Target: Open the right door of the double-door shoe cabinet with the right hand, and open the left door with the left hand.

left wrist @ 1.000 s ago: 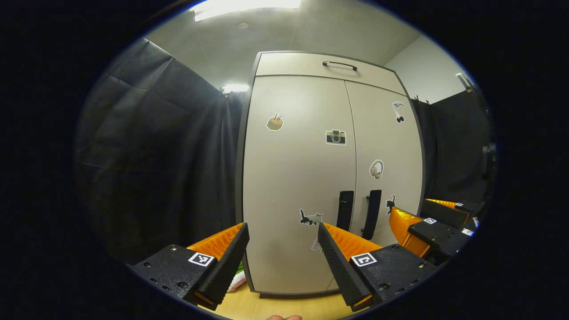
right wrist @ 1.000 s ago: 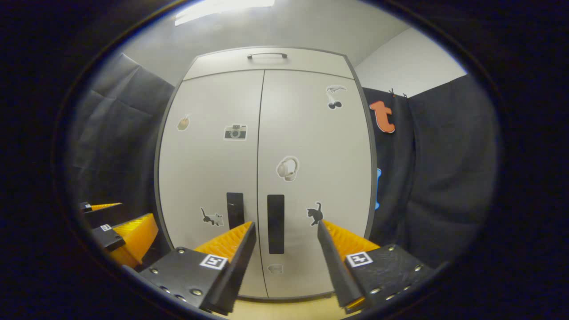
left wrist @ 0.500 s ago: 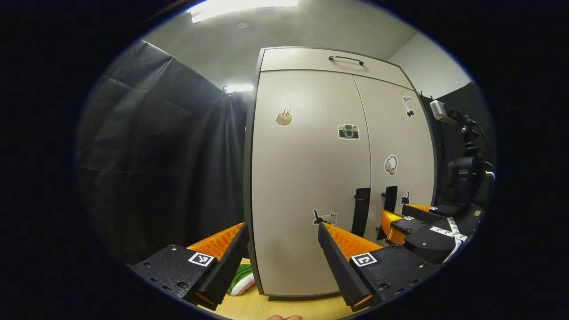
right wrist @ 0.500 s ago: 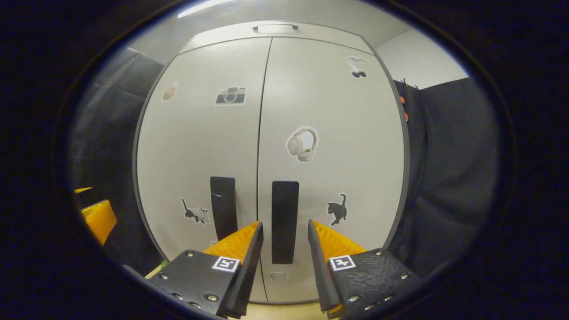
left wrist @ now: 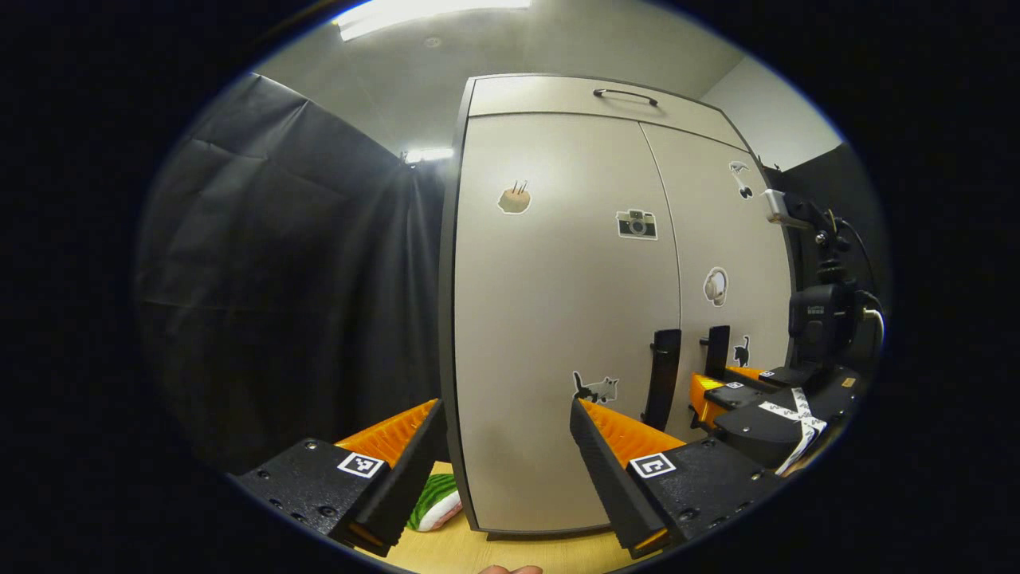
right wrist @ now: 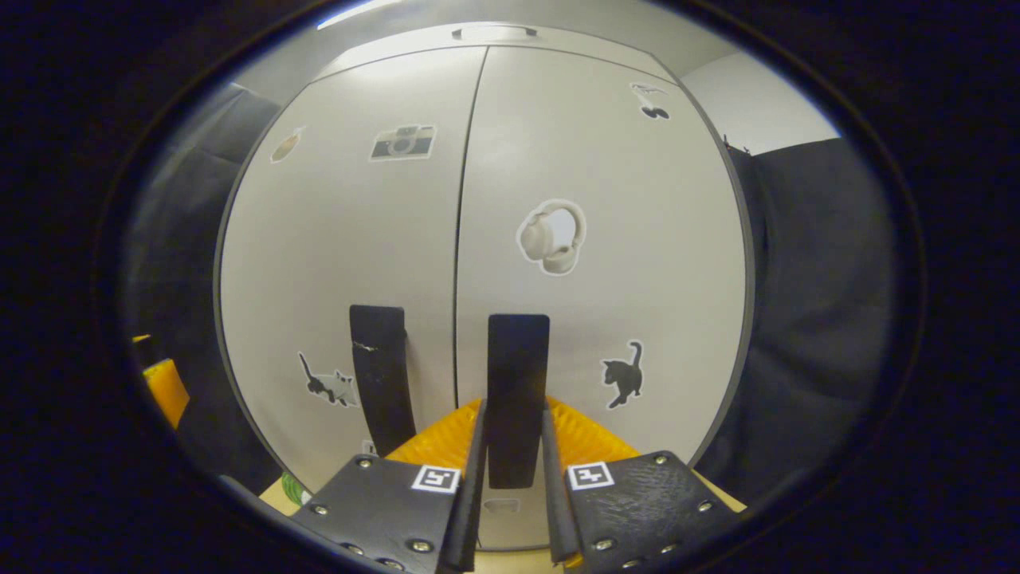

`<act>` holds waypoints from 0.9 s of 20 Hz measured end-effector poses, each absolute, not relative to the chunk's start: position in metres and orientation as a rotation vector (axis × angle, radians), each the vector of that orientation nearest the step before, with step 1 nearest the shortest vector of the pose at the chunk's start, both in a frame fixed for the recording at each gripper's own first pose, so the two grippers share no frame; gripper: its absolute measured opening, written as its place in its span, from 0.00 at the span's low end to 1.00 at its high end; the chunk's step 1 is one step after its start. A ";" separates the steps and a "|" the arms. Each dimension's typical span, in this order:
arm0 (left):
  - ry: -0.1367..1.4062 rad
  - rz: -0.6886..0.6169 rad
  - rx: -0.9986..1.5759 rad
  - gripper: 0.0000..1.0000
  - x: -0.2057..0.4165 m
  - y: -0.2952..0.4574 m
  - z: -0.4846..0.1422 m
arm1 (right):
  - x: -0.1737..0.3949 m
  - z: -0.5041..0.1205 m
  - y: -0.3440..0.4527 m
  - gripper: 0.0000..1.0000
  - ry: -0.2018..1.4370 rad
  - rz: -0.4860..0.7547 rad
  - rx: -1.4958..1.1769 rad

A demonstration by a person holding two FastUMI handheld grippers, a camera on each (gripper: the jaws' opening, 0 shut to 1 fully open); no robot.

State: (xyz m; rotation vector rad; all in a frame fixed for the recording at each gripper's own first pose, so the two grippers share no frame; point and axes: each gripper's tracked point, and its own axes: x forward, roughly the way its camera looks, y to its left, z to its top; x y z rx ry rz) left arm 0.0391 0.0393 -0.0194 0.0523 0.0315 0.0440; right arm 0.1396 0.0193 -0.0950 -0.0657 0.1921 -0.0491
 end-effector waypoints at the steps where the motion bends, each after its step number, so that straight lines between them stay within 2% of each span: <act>1: 0.033 0.044 0.052 0.96 0.039 0.040 -0.020 | 0.144 -0.097 0.019 0.35 0.205 -0.051 -0.056; 2: 0.035 0.045 0.052 0.96 0.039 0.040 -0.021 | 0.138 -0.096 0.021 0.29 0.197 -0.061 -0.047; 4: 0.042 0.049 0.052 0.96 0.037 0.041 -0.022 | 0.139 -0.096 0.020 0.29 0.201 -0.060 -0.055; 5: 0.044 0.049 0.051 0.96 0.037 0.041 -0.023 | 0.140 -0.097 0.020 0.23 0.200 -0.053 -0.057; 7: 0.049 0.048 0.048 0.96 0.034 0.040 -0.023 | 0.137 -0.096 0.019 0.23 0.208 -0.044 -0.027; 8: 0.050 0.047 0.048 0.96 0.033 0.040 -0.024 | 0.138 -0.098 0.019 0.12 0.211 -0.036 -0.027; 10: 0.049 0.045 0.048 0.96 0.030 0.038 -0.024 | 0.134 -0.096 0.018 0.12 0.209 -0.015 -0.049; 11: 0.049 0.043 0.046 0.93 0.028 0.036 -0.024 | 0.131 -0.095 0.018 0.12 0.206 -0.001 -0.041; 12: 0.052 0.039 0.043 0.96 0.025 0.033 -0.024 | 0.129 -0.094 0.017 0.12 0.207 0.012 -0.026; 14: 0.053 0.031 0.038 0.96 0.019 0.029 -0.024 | 0.124 -0.093 0.016 0.12 0.204 0.041 -0.012; 15: 0.052 0.027 0.039 0.93 0.015 0.027 -0.024 | 0.122 -0.091 0.016 0.12 0.202 0.053 -0.014; 18: 0.056 0.018 0.037 0.96 0.009 0.022 -0.024 | 0.114 -0.088 0.013 0.12 0.201 0.102 0.005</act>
